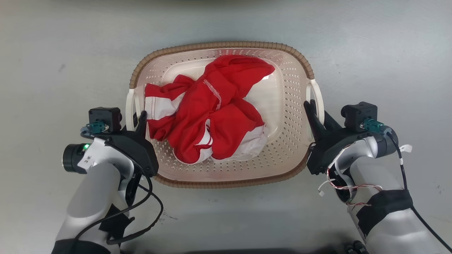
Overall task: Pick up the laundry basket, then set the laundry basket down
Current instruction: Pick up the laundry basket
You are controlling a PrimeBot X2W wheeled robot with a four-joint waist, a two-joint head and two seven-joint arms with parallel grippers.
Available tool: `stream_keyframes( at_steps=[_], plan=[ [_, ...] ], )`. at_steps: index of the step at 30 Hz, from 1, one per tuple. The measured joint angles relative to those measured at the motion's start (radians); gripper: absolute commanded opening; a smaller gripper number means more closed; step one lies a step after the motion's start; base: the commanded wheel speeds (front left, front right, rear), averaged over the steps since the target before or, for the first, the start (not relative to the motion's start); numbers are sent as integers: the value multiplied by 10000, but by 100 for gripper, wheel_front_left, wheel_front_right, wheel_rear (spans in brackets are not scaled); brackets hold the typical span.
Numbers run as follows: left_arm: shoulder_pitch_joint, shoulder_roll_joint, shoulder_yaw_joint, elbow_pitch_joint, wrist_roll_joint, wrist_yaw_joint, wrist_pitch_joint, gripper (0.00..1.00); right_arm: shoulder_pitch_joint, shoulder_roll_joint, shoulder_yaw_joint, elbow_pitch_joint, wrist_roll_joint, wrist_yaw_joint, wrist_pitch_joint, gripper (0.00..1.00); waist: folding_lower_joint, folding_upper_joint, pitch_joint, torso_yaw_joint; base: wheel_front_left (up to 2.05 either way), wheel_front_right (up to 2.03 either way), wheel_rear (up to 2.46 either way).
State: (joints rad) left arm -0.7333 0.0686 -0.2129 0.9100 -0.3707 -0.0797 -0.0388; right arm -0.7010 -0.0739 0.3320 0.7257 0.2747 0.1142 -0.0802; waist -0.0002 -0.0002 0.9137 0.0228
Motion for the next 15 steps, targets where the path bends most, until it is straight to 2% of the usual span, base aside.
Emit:
stream_keyframes(
  at_steps=[15],
  plan=[
    [-417,-209,-178,959,-153,-274,-257,0,-287,12,82,943,385,15,-38,0,2,2,-356,81,0,0,0]
  ],
)
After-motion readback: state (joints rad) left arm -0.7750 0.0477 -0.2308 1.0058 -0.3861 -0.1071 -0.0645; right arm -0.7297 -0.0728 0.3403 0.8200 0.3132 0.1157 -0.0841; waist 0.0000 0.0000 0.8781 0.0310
